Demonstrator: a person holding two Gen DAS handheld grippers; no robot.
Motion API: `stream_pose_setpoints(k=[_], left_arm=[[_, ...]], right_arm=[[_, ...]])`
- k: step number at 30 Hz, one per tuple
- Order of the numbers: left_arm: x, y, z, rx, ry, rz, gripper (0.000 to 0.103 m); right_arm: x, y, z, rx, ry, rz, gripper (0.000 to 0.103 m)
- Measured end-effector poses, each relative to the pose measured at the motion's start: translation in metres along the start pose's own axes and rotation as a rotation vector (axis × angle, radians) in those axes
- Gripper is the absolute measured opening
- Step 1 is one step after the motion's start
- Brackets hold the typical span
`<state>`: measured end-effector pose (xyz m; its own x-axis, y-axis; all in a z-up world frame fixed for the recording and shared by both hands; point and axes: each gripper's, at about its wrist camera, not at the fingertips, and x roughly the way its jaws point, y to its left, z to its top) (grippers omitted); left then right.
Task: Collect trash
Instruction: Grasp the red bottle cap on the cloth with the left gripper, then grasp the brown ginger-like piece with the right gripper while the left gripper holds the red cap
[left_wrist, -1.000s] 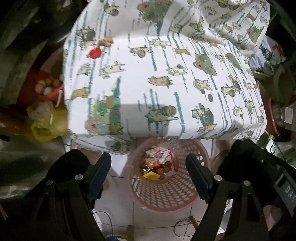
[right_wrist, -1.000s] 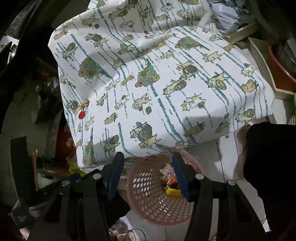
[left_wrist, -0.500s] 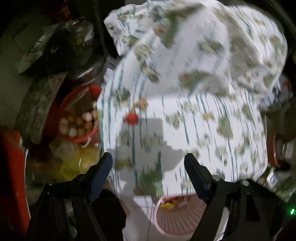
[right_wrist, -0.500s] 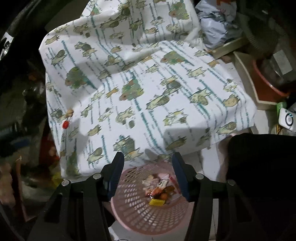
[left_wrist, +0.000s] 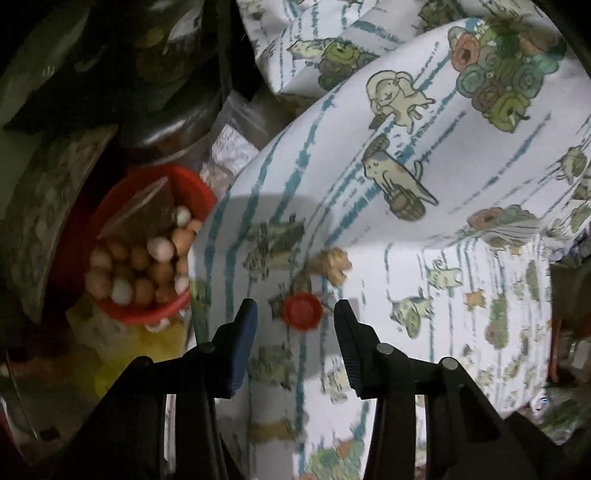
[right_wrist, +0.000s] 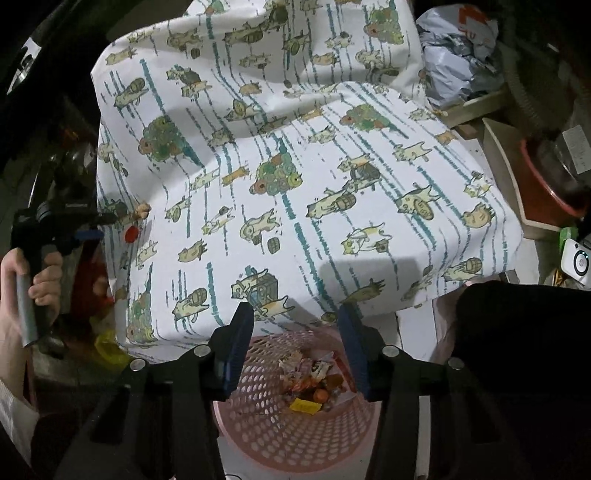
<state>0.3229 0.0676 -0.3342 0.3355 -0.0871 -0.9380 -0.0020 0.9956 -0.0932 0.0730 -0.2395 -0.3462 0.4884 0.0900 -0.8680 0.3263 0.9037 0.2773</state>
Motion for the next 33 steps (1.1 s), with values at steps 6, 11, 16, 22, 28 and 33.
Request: stream_pose_setpoints(k=[6,11,16,22,28,33], left_arm=[[0.025,-0.019,0.002,0.079,0.049,0.036,0.043],[0.039,-0.020,0.003,0.057,0.076,0.049,0.043],[0.048,-0.020,0.000,0.055,0.118,0.063,0.028],[0.003,-0.023,-0.006,0.055,0.048,0.104,0.027],[-0.090,-0.020,-0.022,-0.021,-0.075,0.031,0.028],[-0.113,-0.004,-0.030,-0.079,-0.130,0.026,0.028]], right_arm=[[0.011,0.003,-0.002,-0.008,0.025,-0.010,0.051],[0.011,-0.001,-0.002,-0.016,0.024,-0.022,0.051],[0.010,-0.006,0.001,0.002,0.027,-0.021,0.051],[0.007,-0.004,0.002,0.005,0.023,-0.008,0.051],[0.008,0.015,0.014,-0.015,0.060,0.033,0.051],[0.008,0.042,0.041,-0.059,0.069,0.107,0.051]])
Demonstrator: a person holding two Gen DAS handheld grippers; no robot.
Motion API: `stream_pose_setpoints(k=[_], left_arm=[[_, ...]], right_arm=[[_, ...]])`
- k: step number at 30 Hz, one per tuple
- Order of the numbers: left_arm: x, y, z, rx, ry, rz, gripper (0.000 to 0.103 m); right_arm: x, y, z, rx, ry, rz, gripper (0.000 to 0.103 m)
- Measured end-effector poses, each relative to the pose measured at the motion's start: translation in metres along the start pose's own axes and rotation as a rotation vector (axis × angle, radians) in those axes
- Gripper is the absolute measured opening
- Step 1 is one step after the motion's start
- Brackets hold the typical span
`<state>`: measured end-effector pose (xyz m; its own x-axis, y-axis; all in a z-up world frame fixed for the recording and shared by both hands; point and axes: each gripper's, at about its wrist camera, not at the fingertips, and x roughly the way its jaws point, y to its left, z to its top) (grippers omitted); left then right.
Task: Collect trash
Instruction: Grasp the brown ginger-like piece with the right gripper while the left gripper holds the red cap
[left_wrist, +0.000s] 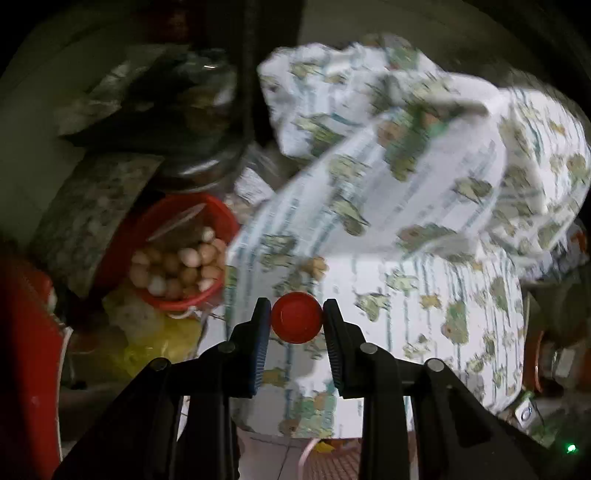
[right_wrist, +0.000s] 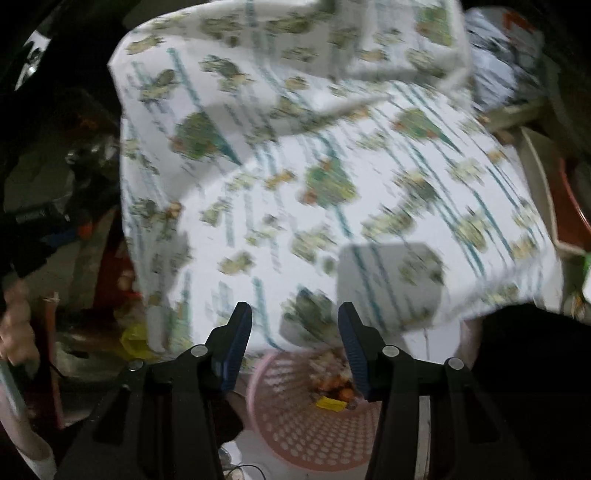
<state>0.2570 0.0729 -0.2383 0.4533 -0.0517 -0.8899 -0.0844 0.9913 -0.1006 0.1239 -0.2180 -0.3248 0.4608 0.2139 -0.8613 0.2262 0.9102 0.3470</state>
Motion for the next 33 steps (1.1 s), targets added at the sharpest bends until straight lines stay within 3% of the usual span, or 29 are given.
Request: stream_pose_setpoints(k=[4,7,11,16,21,24,27,33], left_arm=[[0.002,0.034,0.008,-0.131,0.001,-0.070,0.028],[0.001,0.049,0.009,-0.148,-0.013,-0.030,0.028],[0.008,0.062,0.009,-0.195,0.019,-0.045,0.028],[0.014,0.070,0.014,-0.195,0.085,-0.038,0.028],[0.006,0.090,0.017,-0.236,0.063,0.004,0.028],[0.009,0.100,0.018,-0.260,0.077,0.033,0.028],[0.004,0.104,0.020,-0.235,0.043,0.140,0.028],[0.003,0.111,0.021,-0.241,0.047,0.137,0.028]], right_arm=[[0.017,0.036,0.030,-0.078,0.010,0.064,0.051],[0.035,0.063,0.048,-0.068,0.044,0.123,0.051],[0.062,0.102,0.069,-0.055,0.086,0.209,0.051],[0.102,0.154,0.085,-0.174,0.060,0.116,0.061],[0.151,0.191,0.090,-0.321,0.070,-0.007,0.061],[0.178,0.207,0.094,-0.359,0.077,-0.050,0.061],[0.197,0.218,0.097,-0.397,0.093,-0.078,0.061],[0.215,0.224,0.105,-0.394,0.093,-0.118,0.061]])
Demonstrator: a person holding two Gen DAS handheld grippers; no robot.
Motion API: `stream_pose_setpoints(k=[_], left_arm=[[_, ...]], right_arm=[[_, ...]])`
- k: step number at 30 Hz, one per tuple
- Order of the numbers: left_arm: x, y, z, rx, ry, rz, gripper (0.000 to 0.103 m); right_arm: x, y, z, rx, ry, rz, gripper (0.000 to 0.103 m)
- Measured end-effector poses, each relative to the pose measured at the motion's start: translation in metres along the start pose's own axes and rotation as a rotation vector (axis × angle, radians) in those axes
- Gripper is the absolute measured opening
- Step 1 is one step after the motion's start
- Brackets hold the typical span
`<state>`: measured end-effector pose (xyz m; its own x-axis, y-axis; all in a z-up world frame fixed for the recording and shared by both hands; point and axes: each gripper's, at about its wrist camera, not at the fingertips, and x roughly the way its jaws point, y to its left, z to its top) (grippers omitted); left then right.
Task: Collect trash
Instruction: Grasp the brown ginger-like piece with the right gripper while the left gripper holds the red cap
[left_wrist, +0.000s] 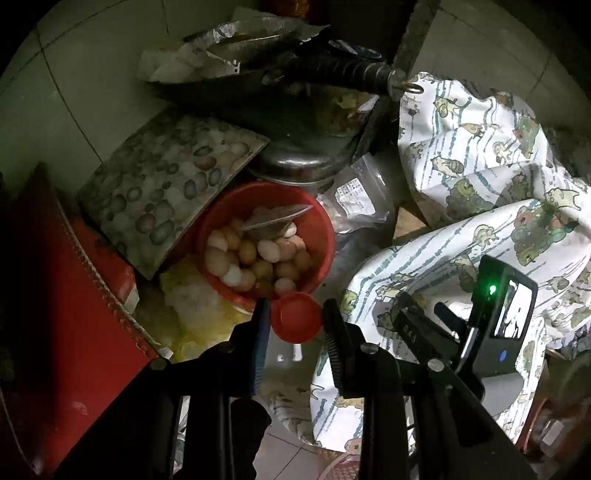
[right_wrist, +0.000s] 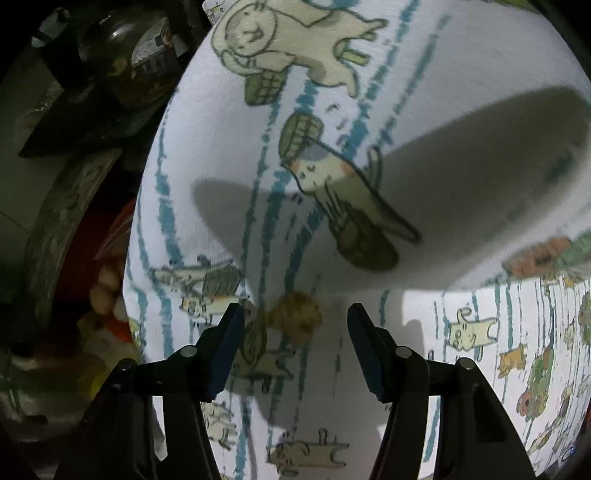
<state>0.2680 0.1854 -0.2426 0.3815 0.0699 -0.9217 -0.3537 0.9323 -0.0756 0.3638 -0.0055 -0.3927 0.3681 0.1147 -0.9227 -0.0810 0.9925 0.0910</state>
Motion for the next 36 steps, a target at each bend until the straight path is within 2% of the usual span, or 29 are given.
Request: stream_pose_setpoints(k=[4,8,11,15,21,25,28,32,36], left_arm=[[0.001,-0.003,0.000,-0.003,0.010,-0.023,0.028],[-0.001,-0.009,-0.002,0.018,-0.002,-0.018,0.028],[-0.002,-0.008,-0.001,0.012,-0.006,-0.018,0.028],[0.000,-0.007,0.000,0.007,0.000,-0.026,0.028],[-0.009,-0.014,-0.004,0.041,-0.035,-0.027,0.028],[-0.020,-0.019,-0.013,0.061,-0.046,-0.041,0.028],[-0.042,-0.029,-0.036,0.095,-0.063,-0.110,0.028],[-0.071,-0.055,-0.068,0.190,-0.081,-0.160,0.028],[-0.104,-0.073,-0.107,0.255,-0.103,-0.215,0.028]], right_arm=[[0.009,0.003,0.004,-0.044,0.018,-0.010,0.054],[0.016,0.008,0.005,-0.084,0.031,-0.018,0.041],[0.012,0.004,0.003,-0.091,0.023,-0.009,0.040],[-0.011,-0.007,-0.009,-0.089,0.001,0.054,0.040],[-0.083,-0.035,-0.049,-0.102,-0.088,0.102,0.040],[-0.154,-0.057,-0.088,-0.080,-0.163,0.156,0.040],[-0.193,-0.062,-0.106,-0.073,-0.205,0.149,0.040],[-0.255,-0.085,-0.142,-0.096,-0.236,0.080,0.040],[-0.297,-0.111,-0.178,-0.047,-0.280,0.089,0.040]])
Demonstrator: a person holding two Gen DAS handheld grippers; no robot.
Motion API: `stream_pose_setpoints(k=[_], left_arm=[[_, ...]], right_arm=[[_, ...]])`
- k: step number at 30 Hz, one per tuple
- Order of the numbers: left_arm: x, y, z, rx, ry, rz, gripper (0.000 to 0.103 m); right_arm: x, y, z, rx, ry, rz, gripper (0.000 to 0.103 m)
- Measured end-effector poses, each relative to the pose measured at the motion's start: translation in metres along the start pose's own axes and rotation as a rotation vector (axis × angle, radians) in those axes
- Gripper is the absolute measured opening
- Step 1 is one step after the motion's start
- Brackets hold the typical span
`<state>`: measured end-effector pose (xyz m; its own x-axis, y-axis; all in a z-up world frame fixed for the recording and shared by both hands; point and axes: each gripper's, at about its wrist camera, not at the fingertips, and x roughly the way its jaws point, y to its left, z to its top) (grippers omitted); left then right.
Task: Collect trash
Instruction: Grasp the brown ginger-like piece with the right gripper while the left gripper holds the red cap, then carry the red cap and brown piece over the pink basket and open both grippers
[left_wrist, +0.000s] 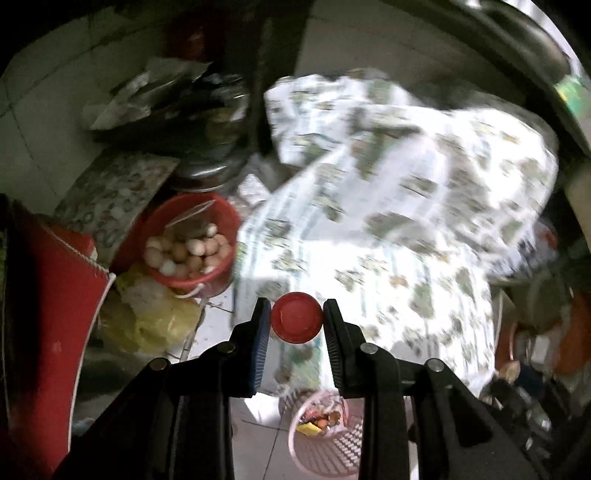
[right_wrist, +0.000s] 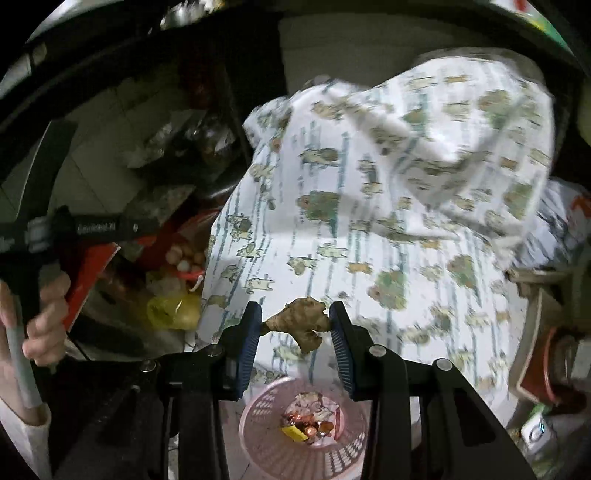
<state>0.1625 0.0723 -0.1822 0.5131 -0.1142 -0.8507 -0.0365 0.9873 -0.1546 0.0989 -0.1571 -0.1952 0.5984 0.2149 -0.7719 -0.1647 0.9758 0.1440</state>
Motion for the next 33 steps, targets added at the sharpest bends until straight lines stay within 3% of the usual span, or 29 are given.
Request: stream_pose_setpoints(k=[3,6,10,13,15,20,21,24,29,33], left_arm=[[-0.017,-0.018,-0.022,0.031,-0.019,-0.011,0.028],[-0.025,-0.034,-0.045,0.055,-0.021,-0.030,0.028],[-0.004,-0.058,-0.074,0.115,-0.002,-0.058,0.028],[0.030,-0.075,-0.093,0.181,0.082,-0.017,0.028],[0.047,-0.080,-0.104,0.193,0.151,-0.036,0.028],[0.087,-0.089,-0.127,0.210,0.284,-0.015,0.028],[0.095,-0.091,-0.131,0.212,0.309,-0.012,0.028],[0.117,-0.095,-0.146,0.210,0.389,-0.018,0.028],[0.140,-0.098,-0.169,0.228,0.483,-0.020,0.028],[0.164,-0.098,-0.192,0.240,0.577,-0.029,0.028]], right_arm=[[-0.026,-0.006,-0.020,-0.010,-0.020,-0.073,0.040],[-0.037,-0.012,-0.042,0.009,-0.013,-0.052,0.040],[-0.024,-0.025,-0.063,0.062,0.006,-0.078,0.040],[0.003,-0.032,-0.081,0.023,0.063,-0.148,0.040],[0.016,-0.037,-0.091,0.025,0.102,-0.158,0.040],[0.047,-0.057,-0.107,0.185,0.262,0.042,0.040],[0.053,-0.062,-0.111,0.216,0.282,0.044,0.040],[0.062,-0.070,-0.121,0.235,0.305,-0.004,0.040],[0.066,-0.092,-0.126,0.337,0.315,-0.008,0.040],[0.070,-0.111,-0.130,0.431,0.336,0.035,0.040]])
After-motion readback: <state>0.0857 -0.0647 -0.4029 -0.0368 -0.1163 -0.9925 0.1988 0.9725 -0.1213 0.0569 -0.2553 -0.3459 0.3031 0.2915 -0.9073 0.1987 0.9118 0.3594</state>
